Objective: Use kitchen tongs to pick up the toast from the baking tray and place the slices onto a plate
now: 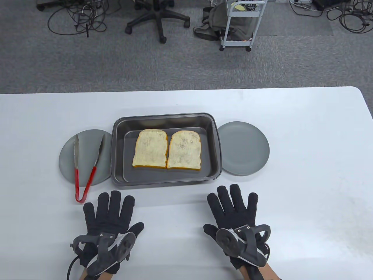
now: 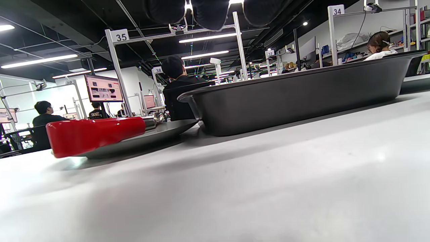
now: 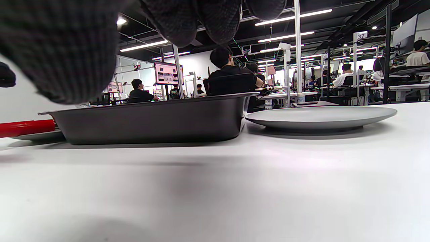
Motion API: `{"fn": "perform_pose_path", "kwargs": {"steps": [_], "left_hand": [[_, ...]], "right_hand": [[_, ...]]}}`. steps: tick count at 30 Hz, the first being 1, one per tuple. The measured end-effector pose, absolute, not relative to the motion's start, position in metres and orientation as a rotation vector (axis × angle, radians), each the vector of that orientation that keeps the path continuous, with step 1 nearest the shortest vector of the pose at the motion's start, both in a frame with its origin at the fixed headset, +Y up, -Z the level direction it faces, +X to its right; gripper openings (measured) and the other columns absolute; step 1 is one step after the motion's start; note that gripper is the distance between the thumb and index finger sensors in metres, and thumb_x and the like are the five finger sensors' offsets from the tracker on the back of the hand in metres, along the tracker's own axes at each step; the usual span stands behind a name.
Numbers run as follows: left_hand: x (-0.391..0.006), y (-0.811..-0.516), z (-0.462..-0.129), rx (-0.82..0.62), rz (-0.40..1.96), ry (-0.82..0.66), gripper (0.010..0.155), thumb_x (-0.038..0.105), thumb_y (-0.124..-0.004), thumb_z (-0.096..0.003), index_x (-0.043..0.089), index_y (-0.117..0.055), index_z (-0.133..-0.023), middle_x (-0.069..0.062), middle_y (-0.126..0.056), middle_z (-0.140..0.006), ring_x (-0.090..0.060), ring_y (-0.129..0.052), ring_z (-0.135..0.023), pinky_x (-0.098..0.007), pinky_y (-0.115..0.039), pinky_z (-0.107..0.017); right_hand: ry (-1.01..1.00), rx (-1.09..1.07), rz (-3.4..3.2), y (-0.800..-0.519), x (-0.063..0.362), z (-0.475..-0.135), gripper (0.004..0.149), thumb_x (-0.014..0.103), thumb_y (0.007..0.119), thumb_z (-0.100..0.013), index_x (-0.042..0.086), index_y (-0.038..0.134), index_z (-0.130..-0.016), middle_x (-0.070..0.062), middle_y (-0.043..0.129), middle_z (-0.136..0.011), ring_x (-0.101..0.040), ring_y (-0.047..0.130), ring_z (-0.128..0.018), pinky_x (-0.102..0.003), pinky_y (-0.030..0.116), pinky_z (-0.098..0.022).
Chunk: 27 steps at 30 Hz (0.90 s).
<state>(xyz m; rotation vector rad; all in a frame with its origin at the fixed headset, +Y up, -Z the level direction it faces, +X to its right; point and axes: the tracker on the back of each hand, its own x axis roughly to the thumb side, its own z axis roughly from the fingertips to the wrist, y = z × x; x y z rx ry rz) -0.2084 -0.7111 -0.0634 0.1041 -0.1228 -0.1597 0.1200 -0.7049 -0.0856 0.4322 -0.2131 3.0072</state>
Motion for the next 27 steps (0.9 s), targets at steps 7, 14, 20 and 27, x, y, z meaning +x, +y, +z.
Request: {"fn": "perform_pose_path", "kwargs": {"steps": [7, 14, 20, 27], "left_hand": [[-0.216, -0.703, -0.065, 0.115, -0.088, -0.09, 0.085, 0.076, -0.059, -0.0391, 0.036, -0.04, -0.112, -0.009, -0.039, -0.123, -0.047, -0.042, -0.112, -0.076, -0.037, -0.074], [-0.25, -0.678, -0.085, 0.148, 0.062, 0.023, 0.086, 0.076, -0.061, -0.0394, 0.035, -0.04, -0.112, -0.009, -0.038, -0.124, -0.047, -0.044, -0.112, -0.074, -0.041, -0.076], [-0.291, -0.664, -0.116, 0.099, 0.116, 0.154, 0.094, 0.079, -0.072, -0.0365, 0.033, -0.041, -0.112, -0.01, -0.042, -0.123, -0.046, -0.047, -0.112, -0.07, -0.048, -0.077], [-0.327, -0.686, -0.16, -0.052, 0.13, 0.348, 0.107, 0.078, -0.083, -0.0332, 0.014, -0.043, -0.109, -0.017, -0.05, -0.117, -0.044, -0.061, -0.104, -0.063, -0.06, -0.076]], "right_hand": [[-0.205, 0.426, 2.996, -0.704, 0.122, -0.085, 0.09, 0.065, 0.086, -0.031, 0.03, 0.054, -0.108, -0.006, 0.046, -0.12, -0.042, 0.037, -0.112, -0.078, 0.026, -0.072], [-0.189, 0.424, 2.978, -0.703, 0.123, -0.086, 0.09, 0.065, 0.086, -0.031, 0.03, 0.054, -0.108, -0.007, 0.047, -0.12, -0.043, 0.037, -0.112, -0.078, 0.026, -0.072], [-0.126, 0.413, 2.975, -0.707, 0.122, -0.088, 0.09, 0.065, 0.086, -0.031, 0.03, 0.054, -0.108, -0.007, 0.046, -0.12, -0.043, 0.037, -0.113, -0.078, 0.026, -0.072], [-0.09, 0.395, 2.968, -0.708, 0.126, -0.09, 0.09, 0.065, 0.086, -0.031, 0.03, 0.054, -0.108, -0.007, 0.046, -0.12, -0.043, 0.037, -0.112, -0.078, 0.026, -0.072]]}}
